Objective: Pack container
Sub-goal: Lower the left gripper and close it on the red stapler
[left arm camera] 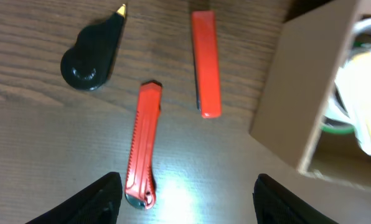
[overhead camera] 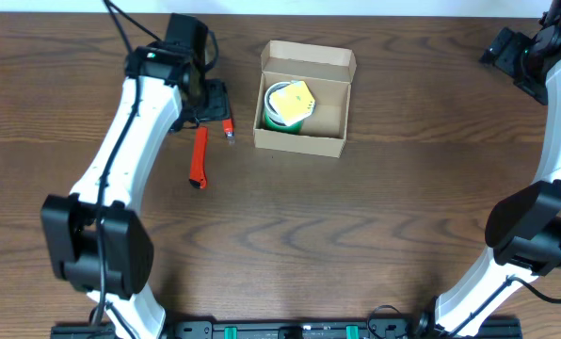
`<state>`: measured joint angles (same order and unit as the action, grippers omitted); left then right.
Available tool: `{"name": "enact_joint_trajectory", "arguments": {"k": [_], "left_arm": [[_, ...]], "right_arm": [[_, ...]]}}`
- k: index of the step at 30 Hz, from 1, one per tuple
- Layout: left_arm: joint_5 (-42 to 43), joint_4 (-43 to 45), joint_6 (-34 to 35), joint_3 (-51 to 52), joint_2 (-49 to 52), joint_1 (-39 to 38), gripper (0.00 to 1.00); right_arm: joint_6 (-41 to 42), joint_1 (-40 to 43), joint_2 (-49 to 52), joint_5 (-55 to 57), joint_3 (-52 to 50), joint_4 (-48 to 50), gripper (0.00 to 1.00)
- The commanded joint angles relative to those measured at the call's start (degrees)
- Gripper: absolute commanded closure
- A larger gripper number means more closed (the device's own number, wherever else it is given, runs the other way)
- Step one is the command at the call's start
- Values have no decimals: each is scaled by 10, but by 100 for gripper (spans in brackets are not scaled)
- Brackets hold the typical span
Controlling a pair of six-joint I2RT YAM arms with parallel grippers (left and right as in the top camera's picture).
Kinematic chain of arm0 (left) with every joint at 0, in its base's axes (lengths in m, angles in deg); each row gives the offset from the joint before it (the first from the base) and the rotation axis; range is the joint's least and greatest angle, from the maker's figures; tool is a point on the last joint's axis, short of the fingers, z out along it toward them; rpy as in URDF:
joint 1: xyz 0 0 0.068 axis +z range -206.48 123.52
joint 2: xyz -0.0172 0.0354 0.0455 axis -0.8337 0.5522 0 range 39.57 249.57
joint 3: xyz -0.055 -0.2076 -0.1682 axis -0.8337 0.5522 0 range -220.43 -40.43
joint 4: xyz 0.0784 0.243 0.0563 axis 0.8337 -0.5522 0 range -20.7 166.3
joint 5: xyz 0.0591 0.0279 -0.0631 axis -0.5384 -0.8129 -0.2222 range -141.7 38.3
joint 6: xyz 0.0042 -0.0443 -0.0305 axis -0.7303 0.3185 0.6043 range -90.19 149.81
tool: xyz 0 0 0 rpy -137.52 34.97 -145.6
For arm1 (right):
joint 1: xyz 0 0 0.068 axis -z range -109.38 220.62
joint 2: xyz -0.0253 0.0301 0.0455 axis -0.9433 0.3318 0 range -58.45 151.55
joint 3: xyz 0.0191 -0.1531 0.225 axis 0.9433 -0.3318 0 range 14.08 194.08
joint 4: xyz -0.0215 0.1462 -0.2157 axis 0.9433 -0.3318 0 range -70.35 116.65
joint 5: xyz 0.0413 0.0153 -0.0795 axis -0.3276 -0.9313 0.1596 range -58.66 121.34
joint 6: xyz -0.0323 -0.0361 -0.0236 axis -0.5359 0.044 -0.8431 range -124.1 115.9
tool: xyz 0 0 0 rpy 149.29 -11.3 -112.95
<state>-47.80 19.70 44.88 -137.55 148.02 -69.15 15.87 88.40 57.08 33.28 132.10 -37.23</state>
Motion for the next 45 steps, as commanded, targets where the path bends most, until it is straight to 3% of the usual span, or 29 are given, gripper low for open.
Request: {"name": "enact_joint_trajectory", "arguments": {"k": [1,19,45], "left_arm": [[-37,-1,20,-25,27,-2,31],[-7,116,-9,-33,113,-6,25],[8,160,0,-33,216,-22,28]], "right_arm": [[6,-2,-17,2,4,-1,1],[6,-2,-17,2,4,-1,1],[6,-2,-17,2,4,-1,1]]}}
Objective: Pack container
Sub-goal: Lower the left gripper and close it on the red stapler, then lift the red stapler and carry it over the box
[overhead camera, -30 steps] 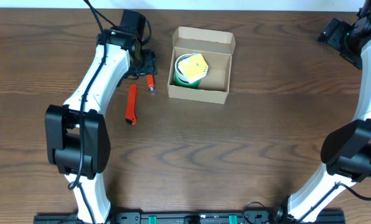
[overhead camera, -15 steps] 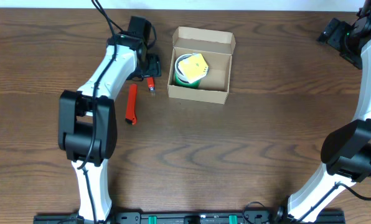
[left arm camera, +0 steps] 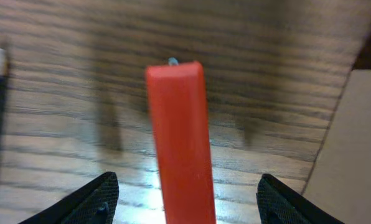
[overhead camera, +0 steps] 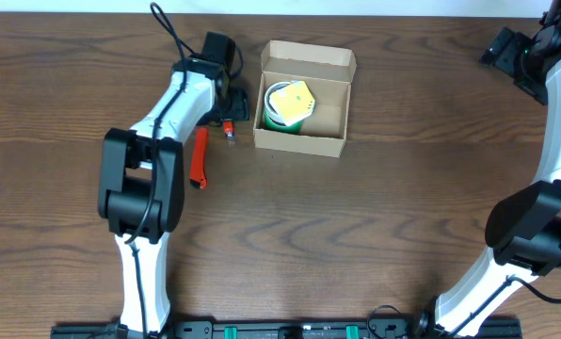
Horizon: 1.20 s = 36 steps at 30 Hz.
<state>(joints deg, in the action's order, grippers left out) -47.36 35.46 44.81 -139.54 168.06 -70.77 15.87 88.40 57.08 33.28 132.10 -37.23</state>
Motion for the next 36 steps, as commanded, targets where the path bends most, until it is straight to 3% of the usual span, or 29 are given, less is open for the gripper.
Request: {"name": "enact_joint_trajectory", "arguments": {"k": [1,6,14,21,27,29,36], "left_arm": [[2,5,0,-13,15,-6,30],[1,11,0,-13,15,-7,39],[-3,9,0,-13,15,-7,42],[-5,2,0,-13,15,-7,69],[-5,-11,0,-13,15,-7,84],[-5,-19,3,-13,15,-7,93],[-7,-97,4,-53,15,3,95]], "right_arm": [[6,-2,-17,2,4,-1,1],[6,-2,-17,2,4,-1,1],[6,-2,-17,2,4,-1,1],[6,-2,-17,2,4,-1,1],[6,-2,-17,2,4,-1,1],[6,-2,-17,2,4,-1,1],[6,-2,-17,2,4,-1,1]]}}
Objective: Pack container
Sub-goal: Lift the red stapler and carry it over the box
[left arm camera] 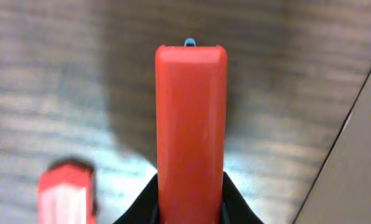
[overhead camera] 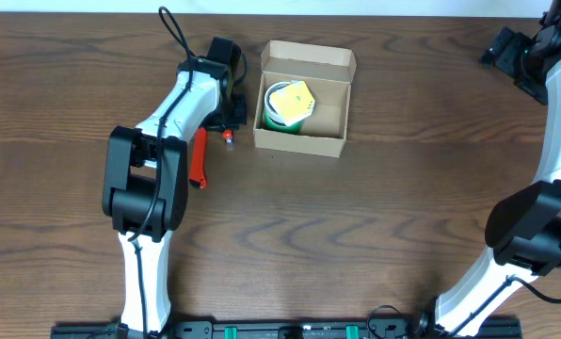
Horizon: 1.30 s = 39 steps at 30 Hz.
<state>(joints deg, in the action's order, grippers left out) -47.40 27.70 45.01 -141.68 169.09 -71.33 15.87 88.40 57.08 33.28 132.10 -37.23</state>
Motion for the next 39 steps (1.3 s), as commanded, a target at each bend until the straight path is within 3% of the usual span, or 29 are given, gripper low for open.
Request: {"name": "enact_joint_trajectory", "arguments": {"k": [1,14,21,29,39], "left_arm": [[-7,-39,2,-50,5,11,95],[-61,-279,3,-372,4,16,95],[-45,-394,2,-538,4,-37,95],[-79,-428,28,-562,5,-155,95],[-99,-344,42,-505,5,-243,95]], "right_arm": [[6,-2,-17,2,4,-1,1],[6,-2,-17,2,4,-1,1],[6,-2,-17,2,4,-1,1],[6,-2,-17,2,4,-1,1],[6,-2,-17,2,4,-1,1]]}}
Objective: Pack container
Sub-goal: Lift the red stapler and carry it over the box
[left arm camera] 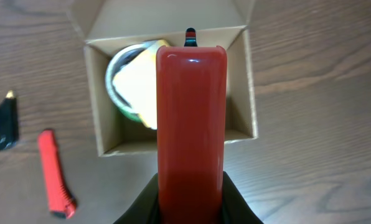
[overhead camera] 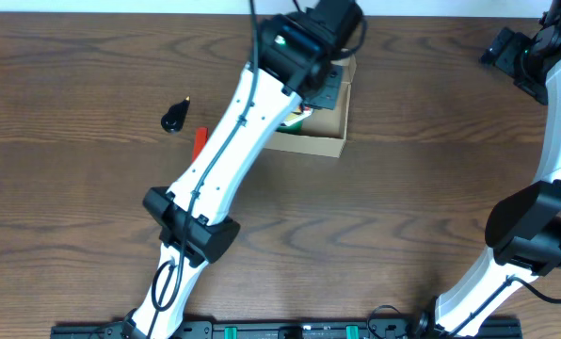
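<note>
My left gripper is shut on a flat red bar with a small dark tip. It holds the bar above the open cardboard box. A green and white tape roll with a yellow pad on it lies in the box's left half. In the overhead view the left gripper covers the box's right part. My right gripper is at the far right corner, its jaws too small to read.
A red utility knife lies on the wood left of the box, also the red knife in the overhead view. A black teardrop-shaped object with a gold tip sits further left, black object.
The left gripper was low at the table left of the box, shut on the red bar. Now it holds the bar high above the box's opening. The right arm is unmoved.
First the left gripper hung open above the red bar, the knife and the black object. Then its open jaws stood either side of the bar. Then it was shut on the bar at the table. Now the bar is held over the box.
</note>
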`<state>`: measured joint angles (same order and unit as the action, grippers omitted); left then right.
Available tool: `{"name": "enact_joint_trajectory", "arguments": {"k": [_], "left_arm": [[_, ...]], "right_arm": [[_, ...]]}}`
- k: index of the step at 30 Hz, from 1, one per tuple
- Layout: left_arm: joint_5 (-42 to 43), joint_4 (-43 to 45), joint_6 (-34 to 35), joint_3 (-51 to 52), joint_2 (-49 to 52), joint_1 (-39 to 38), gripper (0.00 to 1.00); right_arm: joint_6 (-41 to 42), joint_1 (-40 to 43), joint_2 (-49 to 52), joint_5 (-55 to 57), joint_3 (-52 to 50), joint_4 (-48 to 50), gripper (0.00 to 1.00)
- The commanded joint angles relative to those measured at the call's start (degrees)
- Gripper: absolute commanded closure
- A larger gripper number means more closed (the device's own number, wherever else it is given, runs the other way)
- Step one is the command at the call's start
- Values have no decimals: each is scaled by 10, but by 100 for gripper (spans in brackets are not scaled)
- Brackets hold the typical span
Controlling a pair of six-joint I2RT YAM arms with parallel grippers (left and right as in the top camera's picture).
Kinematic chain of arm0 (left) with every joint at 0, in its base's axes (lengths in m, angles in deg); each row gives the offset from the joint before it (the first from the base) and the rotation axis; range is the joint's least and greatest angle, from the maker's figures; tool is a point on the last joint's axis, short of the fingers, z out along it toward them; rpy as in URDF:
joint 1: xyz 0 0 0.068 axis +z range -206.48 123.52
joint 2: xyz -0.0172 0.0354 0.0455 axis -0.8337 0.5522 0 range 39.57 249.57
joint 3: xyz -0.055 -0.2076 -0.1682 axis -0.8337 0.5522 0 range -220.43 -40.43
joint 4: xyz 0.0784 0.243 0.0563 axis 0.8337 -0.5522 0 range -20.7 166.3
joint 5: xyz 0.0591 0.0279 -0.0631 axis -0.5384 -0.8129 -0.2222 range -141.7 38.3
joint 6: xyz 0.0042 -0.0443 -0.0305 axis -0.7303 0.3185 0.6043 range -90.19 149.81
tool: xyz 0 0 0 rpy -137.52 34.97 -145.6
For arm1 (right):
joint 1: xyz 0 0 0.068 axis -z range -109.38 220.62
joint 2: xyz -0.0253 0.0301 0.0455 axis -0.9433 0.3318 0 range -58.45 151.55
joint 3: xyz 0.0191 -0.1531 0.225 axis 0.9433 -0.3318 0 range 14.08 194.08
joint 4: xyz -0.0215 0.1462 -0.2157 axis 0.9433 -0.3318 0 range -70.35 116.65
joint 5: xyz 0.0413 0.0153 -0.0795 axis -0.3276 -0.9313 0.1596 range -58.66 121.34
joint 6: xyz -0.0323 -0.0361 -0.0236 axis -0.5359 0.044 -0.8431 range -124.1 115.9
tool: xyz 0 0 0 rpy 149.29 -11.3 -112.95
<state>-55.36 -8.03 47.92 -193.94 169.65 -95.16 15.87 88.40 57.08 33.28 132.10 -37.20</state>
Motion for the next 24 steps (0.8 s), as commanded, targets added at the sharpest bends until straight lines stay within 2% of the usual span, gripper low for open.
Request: {"name": "enact_joint_trajectory", "arguments": {"k": [1,12,19,24], "left_arm": [[-15,25,12,27,-1,-9,94],[7,195,-5,158,-1,-21,94],[8,243,8,222,4,-21,95],[24,244,7,229,33,-20,95]], "right_arm": [[6,-2,-17,2,4,-1,1],[6,-2,-17,2,4,-1,1],[6,-2,-17,2,4,-1,1],[6,-2,-17,2,4,-1,1]]}}
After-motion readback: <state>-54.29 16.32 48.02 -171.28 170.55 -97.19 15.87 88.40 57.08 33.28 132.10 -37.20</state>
